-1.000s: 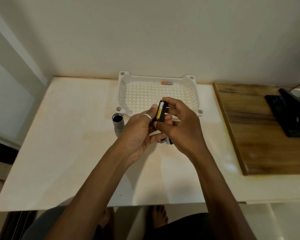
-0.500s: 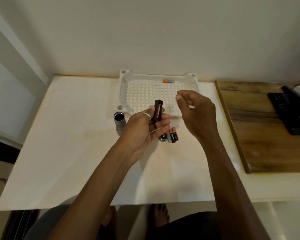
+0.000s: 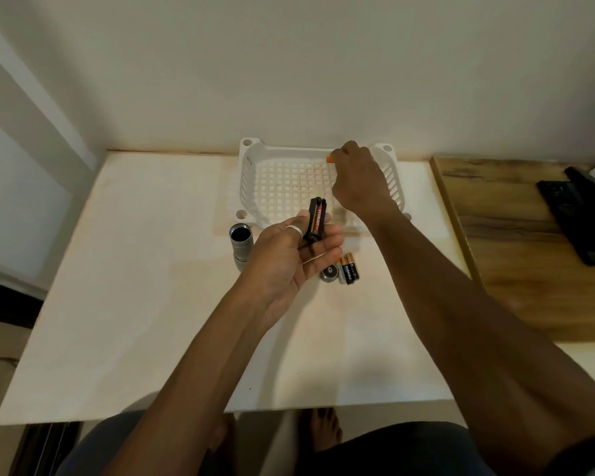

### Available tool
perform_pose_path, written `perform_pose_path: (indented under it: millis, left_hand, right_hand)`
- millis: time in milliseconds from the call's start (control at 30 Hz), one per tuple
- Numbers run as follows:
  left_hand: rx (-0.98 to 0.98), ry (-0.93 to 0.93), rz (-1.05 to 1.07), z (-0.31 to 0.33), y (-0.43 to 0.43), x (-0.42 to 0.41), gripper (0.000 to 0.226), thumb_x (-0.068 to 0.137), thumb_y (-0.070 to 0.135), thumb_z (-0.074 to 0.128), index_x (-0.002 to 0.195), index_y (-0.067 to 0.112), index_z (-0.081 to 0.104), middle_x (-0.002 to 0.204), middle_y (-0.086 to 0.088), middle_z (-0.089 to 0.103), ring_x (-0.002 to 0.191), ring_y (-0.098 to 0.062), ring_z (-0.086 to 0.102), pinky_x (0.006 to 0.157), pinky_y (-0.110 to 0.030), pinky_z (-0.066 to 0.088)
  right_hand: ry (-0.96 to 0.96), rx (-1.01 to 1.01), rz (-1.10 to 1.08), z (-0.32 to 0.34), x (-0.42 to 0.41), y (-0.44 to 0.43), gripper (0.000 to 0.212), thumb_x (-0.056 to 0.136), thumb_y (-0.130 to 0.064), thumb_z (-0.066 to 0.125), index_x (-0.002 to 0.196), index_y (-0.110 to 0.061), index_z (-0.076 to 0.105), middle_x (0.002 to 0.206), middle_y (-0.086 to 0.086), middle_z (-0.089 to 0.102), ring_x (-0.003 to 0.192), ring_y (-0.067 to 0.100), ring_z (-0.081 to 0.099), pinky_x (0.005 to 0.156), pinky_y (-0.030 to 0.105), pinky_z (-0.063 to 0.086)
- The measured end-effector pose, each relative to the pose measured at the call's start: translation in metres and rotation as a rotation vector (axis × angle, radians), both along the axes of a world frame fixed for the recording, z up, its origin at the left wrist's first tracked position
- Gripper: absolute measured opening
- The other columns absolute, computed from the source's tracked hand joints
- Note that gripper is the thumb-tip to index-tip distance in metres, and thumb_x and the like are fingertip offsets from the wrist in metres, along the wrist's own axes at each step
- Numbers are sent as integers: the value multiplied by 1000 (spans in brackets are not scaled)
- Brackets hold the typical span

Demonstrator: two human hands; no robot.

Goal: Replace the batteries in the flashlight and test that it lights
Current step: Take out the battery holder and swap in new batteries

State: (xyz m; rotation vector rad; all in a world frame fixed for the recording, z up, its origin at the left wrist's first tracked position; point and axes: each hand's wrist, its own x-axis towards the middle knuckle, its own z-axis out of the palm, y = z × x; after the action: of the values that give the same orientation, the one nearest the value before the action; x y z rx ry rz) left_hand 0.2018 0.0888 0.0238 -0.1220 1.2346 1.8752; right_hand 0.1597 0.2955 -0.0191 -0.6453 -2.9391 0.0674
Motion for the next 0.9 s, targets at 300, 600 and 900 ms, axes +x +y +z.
perform_pose_path:
  millis: [300,600,900]
  left_hand:
    - [11,1,-31,0,-1,0,38,110,26,42,114,1,70,92,-8,80,70,-10,74,64,-25,61]
    - [24,19,-43,-1,-2,-3,37,110,26,42,111,3,70,96,-9,80,73,-11,75,64,-25,61]
    - [-64,94,-63,-4,4,3,34,110,21,40,113,8,71,88,-4,81,78,-16,78,63,-25,60]
  right_hand:
    - [-39,62,51,-3,-6,11,26,91,6,55,116,1,59,117,20,57,105,35,57,81,41,50]
    - [386,-281,-187,23,40,-19,30,99,-4,54,128,-10,62,118,10,70,101,24,68,78,29,51]
    - [862,-797,-158,58,118,-100,12,93,-15,72,99,-24,68,82,-18,75,81,-2,73,75,16,57]
